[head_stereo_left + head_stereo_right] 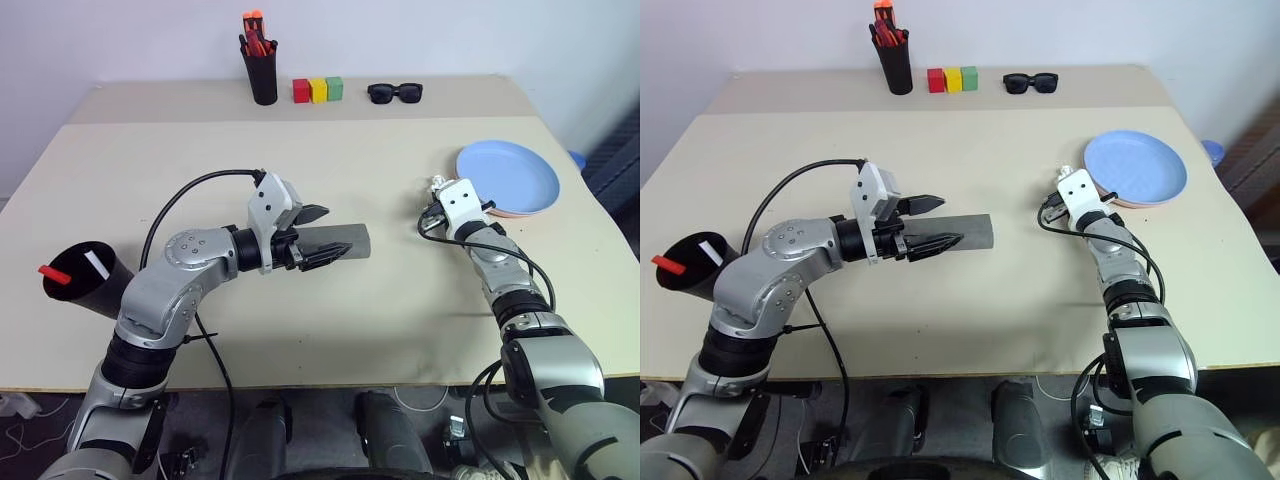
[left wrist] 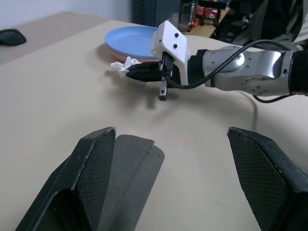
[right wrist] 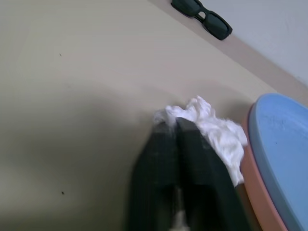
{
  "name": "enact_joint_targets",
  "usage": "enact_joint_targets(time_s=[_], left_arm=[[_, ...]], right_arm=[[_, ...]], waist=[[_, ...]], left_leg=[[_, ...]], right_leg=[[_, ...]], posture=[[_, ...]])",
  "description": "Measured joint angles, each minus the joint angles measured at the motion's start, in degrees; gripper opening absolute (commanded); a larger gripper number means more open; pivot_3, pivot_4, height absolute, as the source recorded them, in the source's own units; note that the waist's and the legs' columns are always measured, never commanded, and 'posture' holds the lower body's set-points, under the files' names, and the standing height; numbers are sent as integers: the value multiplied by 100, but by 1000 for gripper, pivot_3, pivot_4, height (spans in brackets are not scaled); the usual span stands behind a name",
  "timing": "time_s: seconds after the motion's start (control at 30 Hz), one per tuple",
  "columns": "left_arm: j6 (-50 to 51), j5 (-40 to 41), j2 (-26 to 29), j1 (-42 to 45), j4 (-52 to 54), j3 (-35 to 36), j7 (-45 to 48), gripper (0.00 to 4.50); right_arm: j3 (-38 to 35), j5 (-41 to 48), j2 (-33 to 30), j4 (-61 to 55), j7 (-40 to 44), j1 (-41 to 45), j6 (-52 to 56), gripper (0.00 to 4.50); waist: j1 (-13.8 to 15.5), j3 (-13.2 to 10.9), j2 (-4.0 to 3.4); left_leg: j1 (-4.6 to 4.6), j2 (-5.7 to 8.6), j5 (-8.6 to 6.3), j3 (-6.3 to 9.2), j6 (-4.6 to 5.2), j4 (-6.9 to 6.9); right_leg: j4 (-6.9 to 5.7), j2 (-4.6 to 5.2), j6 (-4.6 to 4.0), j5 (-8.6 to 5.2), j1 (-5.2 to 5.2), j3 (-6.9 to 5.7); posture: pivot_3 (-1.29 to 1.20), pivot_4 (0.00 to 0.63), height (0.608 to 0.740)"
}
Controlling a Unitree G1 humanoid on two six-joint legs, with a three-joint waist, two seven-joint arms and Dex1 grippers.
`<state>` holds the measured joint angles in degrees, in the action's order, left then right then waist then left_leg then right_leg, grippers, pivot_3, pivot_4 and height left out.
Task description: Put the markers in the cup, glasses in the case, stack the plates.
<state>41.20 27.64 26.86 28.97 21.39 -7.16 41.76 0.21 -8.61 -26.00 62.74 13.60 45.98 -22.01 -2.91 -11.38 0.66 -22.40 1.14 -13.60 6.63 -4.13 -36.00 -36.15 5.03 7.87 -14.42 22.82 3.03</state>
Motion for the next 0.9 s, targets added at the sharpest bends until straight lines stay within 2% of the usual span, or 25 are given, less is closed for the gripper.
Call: enact_joint_targets(time_s=[0.23,0.4,0.57,0.67,0.83,0.9], left_arm=[[-2,2,-27,-1,0,-7,-60,3818],[-7,2,-79,-2,0,-16,-77,3818],[-8,8,-153,-2,0,-31,-119,3818],[-9,8,-189,-1,0,-37,-135,3818],[-15,3,-205,-1,-1,-40,-161,3818],[-56,-34,-208,-1,-3,-43,-200,3818]], right_arm=[[41,-53,-10,-67,-78,0,-121,25],[-242,333,-21,-708,5,64,-329,25],[-644,552,-507,-882,-145,469,-363,25],[-664,516,-767,-504,-238,603,-329,877],[-670,484,-834,128,-294,600,-255,3350],[-703,495,-876,169,-305,600,-258,3350]], waist=[[-29,0,0],[-58,-1,-1],[-16,-1,0],[-17,0,1],[-63,-1,-1],[-86,-1,-1]], left_leg=[[0,0,0,0,0,0],[-1,0,0,0,0,1],[-1,0,0,0,0,0],[-1,0,0,0,1,0],[-1,0,0,-3,1,2],[-1,0,0,-3,1,4]], right_leg=[[0,0,0,0,0,0],[0,0,0,0,1,0],[3,1,0,0,-2,0],[3,1,-1,0,-3,0],[3,1,-1,0,0,3],[3,1,-1,0,0,3]], posture=[[0,150,740],[0,150,740],[0,150,740],[0,150,740],[0,150,740],[0,150,740]])
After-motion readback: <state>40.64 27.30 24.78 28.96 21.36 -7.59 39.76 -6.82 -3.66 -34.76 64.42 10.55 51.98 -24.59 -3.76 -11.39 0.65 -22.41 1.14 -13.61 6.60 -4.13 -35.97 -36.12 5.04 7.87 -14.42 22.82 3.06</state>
